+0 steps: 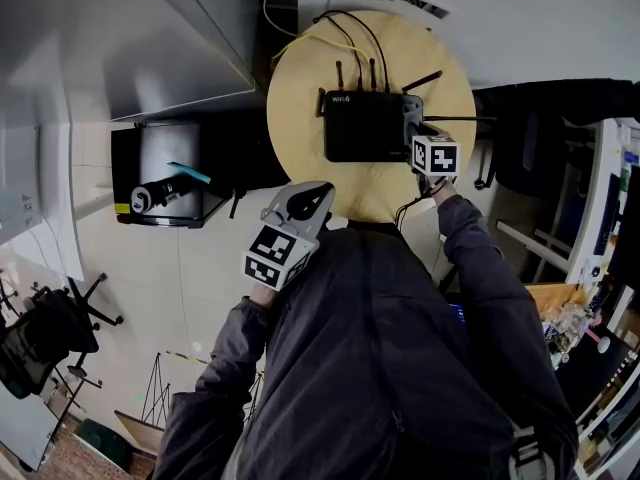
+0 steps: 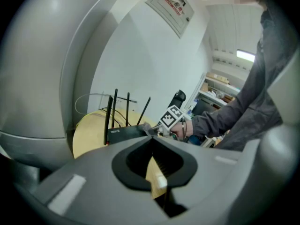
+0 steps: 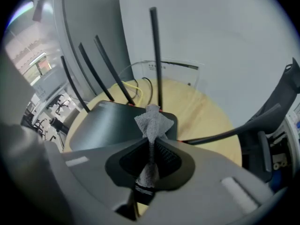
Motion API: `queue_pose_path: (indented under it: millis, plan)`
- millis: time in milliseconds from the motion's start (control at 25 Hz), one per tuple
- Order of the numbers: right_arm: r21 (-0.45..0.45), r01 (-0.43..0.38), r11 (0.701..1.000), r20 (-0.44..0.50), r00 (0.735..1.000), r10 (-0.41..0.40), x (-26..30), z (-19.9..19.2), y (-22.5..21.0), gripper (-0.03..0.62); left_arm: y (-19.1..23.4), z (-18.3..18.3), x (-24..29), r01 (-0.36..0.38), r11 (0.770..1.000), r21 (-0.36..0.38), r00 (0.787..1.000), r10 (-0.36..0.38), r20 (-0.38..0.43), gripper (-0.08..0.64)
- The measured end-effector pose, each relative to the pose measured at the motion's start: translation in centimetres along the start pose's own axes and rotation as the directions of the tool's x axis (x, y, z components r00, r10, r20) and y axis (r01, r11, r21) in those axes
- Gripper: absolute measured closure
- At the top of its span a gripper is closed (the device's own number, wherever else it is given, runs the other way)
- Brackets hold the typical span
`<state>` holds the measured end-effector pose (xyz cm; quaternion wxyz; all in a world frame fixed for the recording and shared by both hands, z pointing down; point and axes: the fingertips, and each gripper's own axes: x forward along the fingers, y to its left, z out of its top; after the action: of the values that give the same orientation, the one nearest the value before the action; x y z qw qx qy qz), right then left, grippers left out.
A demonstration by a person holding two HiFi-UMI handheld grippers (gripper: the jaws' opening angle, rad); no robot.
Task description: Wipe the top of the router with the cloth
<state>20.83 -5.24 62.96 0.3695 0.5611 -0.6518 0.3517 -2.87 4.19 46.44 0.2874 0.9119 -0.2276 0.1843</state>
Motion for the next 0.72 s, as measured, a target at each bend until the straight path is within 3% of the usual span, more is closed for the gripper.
queue_pose_path:
  millis: [200, 400, 520, 720]
  plan:
    - [-0.079, -0.205, 0.976, 0.053, 0.976, 0.209, 0.3, 2.4, 11.0, 0.563, 0.0, -0.3, -0.3, -0.010, 1.000, -0.004, 1.000, 0.010, -0.003, 0.560]
    - [-0.104, -0.330, 0.938, 0.024, 0.942, 0.334, 0.8, 2.0, 19.2, 0.563, -0.2, -0.4, -0.5, -0.018, 1.000, -0.003, 1.000, 0.018, -0.002, 0.560]
    - [-0.109, -0.357, 0.928, -0.008, 0.933, 0.359, 1.2, 0.6, 21.0, 0.561, -0.2, -0.5, -0.6, -0.026, 1.000, -0.005, 1.000, 0.026, 0.000, 0.560]
    - [-0.148, -0.344, 0.927, -0.014, 0.938, 0.346, 1.2, -0.7, 19.6, 0.561, -0.2, -0.7, -0.7, -0.021, 1.000, -0.008, 1.000, 0.021, -0.002, 0.560]
